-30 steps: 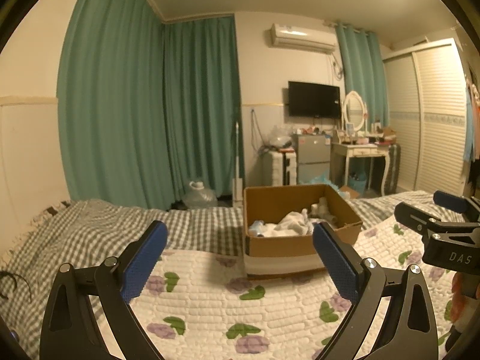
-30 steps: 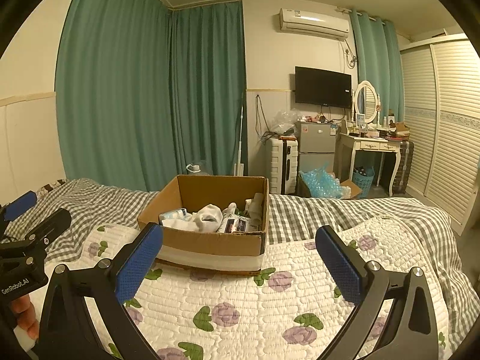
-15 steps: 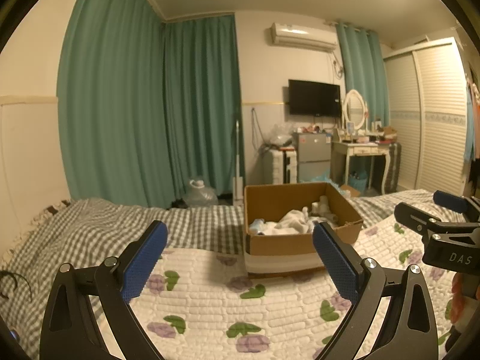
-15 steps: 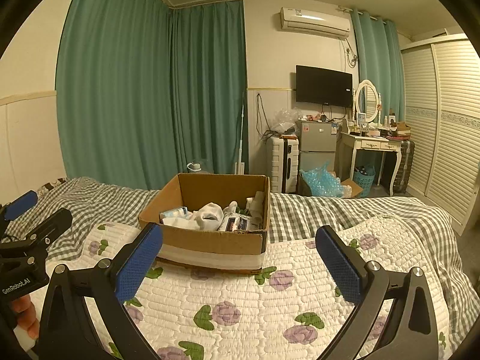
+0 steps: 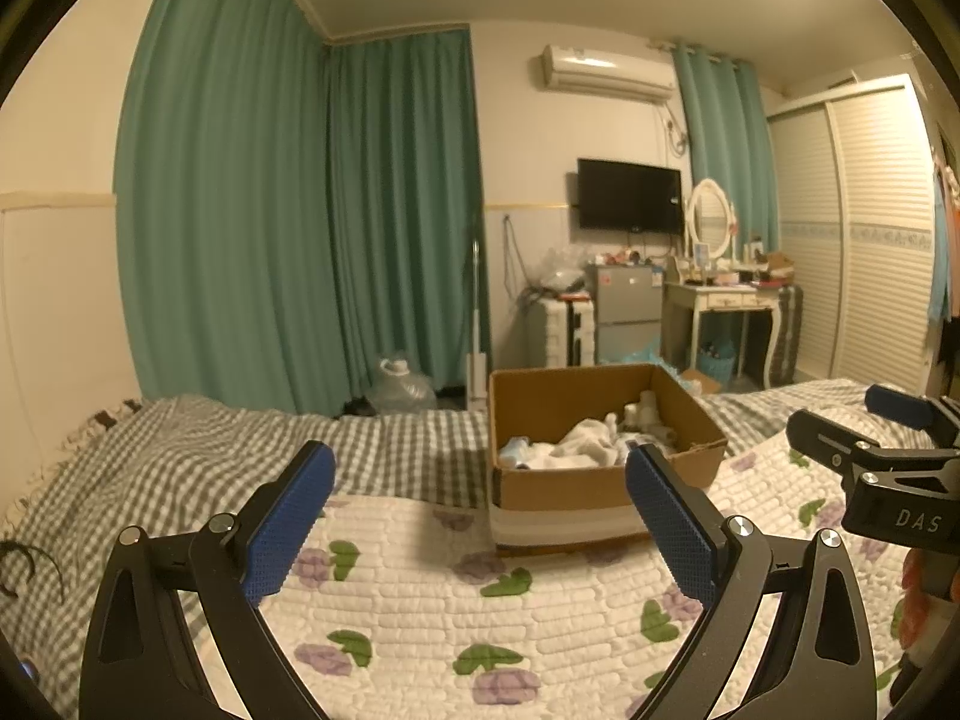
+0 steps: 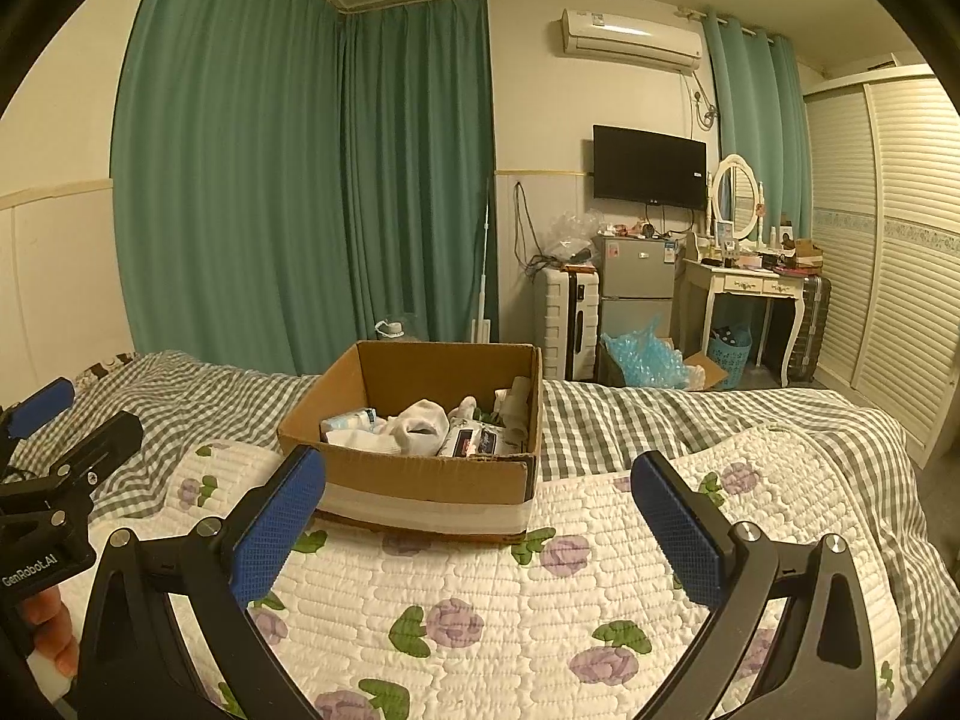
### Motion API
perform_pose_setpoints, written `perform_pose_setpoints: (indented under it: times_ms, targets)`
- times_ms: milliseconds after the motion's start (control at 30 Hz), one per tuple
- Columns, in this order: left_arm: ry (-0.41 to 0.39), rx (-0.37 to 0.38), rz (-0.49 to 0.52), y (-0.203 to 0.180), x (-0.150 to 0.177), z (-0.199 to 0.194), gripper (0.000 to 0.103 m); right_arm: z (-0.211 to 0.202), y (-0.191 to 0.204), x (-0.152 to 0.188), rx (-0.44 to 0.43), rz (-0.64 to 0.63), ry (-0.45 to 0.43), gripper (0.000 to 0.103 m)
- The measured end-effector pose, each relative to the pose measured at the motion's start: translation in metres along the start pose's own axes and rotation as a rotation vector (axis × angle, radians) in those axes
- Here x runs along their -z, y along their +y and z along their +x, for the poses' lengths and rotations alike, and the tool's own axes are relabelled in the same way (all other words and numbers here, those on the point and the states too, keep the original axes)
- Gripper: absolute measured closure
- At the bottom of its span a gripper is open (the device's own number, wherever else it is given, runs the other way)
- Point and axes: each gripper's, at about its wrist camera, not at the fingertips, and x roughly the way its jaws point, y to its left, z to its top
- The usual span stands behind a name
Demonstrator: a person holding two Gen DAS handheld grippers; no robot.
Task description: Organize soft objects
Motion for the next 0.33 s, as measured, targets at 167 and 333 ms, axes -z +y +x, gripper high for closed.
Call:
perform_pose_setpoints:
  times_ms: [167, 333]
  targets:
    - [0.003, 0.008, -0.005, 0.0008, 0.0014, -0.001, 0.004, 0.0003, 0.0, 0.0002, 0.0, 0.0, 0.001, 0.001]
    - [0.008, 0.012, -0.006, 0.0025, 0.0032, 0.0004, 0.004, 0.0015, 0.0003, 0.001, -0.004, 0.0, 0.006, 0.001]
